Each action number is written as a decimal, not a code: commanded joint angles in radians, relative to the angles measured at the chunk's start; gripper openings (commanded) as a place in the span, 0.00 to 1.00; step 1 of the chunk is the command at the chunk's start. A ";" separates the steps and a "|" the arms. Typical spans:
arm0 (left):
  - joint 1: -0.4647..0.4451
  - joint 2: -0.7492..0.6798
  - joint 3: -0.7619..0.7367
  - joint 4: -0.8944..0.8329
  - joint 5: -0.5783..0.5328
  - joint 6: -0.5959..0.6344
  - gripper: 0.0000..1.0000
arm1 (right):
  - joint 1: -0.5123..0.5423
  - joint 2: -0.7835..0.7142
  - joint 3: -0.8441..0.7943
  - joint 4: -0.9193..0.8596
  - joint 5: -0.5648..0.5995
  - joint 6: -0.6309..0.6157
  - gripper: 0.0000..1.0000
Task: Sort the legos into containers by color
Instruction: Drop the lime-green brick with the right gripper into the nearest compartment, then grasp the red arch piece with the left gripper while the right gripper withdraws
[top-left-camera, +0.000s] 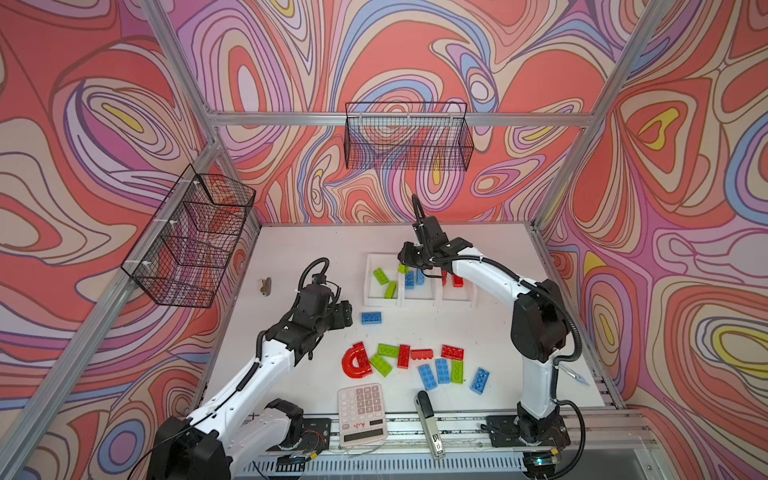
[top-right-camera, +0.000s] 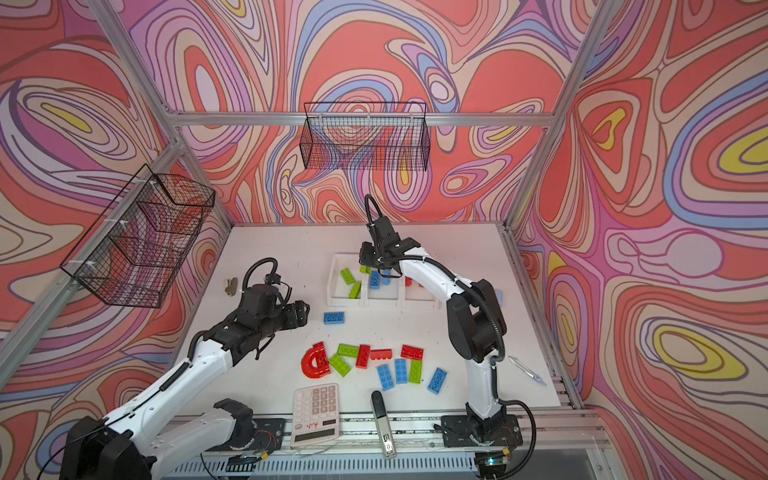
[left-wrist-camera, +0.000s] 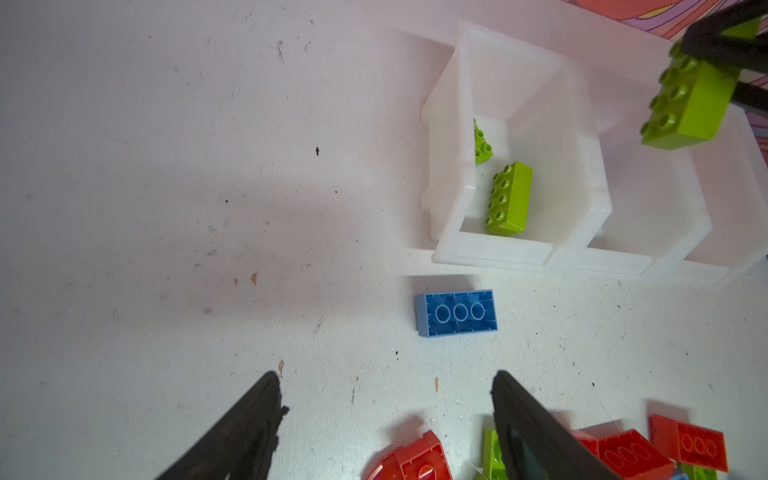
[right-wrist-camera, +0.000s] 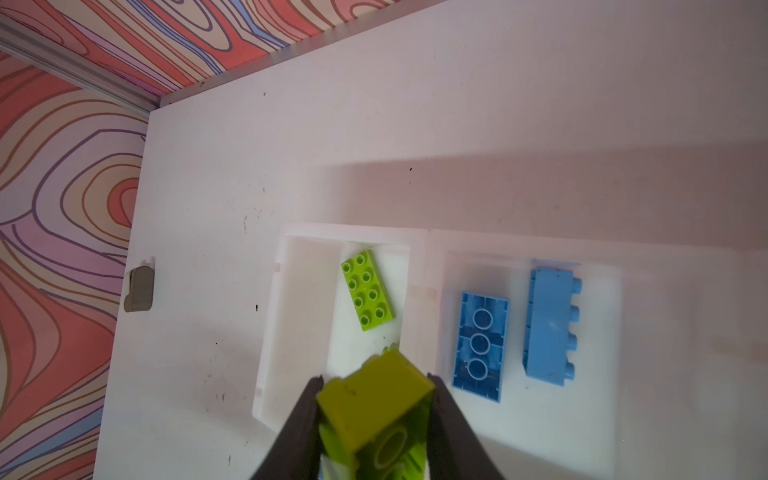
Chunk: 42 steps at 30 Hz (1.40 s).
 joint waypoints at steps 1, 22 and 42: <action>0.006 -0.019 -0.015 -0.057 0.002 -0.060 0.81 | 0.016 0.053 0.051 0.067 -0.027 0.001 0.29; -0.280 0.073 0.096 -0.345 -0.050 -0.469 0.76 | 0.007 -0.054 -0.058 0.104 -0.007 -0.038 0.66; -0.486 0.302 0.065 -0.275 -0.089 -0.786 0.75 | -0.115 -0.320 -0.386 0.172 -0.027 -0.002 0.63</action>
